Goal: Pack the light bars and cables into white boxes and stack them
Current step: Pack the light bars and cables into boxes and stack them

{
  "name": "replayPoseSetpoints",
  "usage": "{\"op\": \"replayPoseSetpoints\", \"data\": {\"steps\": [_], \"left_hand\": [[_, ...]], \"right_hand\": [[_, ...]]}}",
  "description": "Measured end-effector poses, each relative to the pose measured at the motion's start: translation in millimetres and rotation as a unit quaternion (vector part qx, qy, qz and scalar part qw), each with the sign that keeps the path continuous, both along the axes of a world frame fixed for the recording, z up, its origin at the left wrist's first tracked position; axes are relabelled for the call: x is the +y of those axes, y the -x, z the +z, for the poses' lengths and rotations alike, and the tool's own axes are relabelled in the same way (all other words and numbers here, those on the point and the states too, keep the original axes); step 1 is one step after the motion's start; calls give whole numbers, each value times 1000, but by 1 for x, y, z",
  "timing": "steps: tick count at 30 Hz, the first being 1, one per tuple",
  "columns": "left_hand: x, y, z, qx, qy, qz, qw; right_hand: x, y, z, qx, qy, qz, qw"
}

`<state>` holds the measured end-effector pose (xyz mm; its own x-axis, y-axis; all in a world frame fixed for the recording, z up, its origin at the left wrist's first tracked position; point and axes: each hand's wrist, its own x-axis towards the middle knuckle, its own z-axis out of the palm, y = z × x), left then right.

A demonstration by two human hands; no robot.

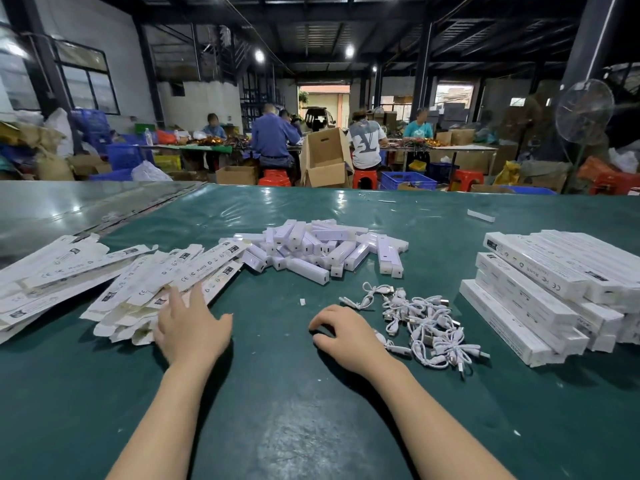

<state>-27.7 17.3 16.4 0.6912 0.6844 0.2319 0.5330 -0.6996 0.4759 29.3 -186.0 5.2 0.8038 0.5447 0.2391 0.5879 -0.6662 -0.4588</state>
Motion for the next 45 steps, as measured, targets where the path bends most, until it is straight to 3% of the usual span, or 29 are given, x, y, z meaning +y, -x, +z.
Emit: {"op": "replayPoseSetpoints", "data": {"steps": [3,12,15,18,20,23,26,28,32,45], "left_hand": [[1,1,-5,85,-20,2,996],[-5,0,-2,94,-35,8,995],[-4,0,-2,53,18,-8,998],[-11,-3,3,-45,62,-59,995],[-26,-4,5,-118,57,-125,984],[-57,1,3,-211,69,-285,932],[-76,4,0,-214,39,-414,884],[-78,3,-3,-213,27,-429,878],[-74,2,-5,-222,53,-405,885],[-73,1,-9,-301,150,-334,881]], "right_hand": [[-1,1,0,4,-5,0,1000],[-1,2,2,9,-17,-3,1000],[-1,2,1,10,-20,-2,1000],[-1,1,0,14,-36,-5,999],[1,1,0,40,-105,-18,993],[2,0,7,159,-287,-49,943],[-1,-2,12,300,-449,-27,841],[-4,-3,13,347,-499,-10,794],[-8,-4,10,359,-572,-20,737],[-11,-6,9,375,-651,-32,659]]}}
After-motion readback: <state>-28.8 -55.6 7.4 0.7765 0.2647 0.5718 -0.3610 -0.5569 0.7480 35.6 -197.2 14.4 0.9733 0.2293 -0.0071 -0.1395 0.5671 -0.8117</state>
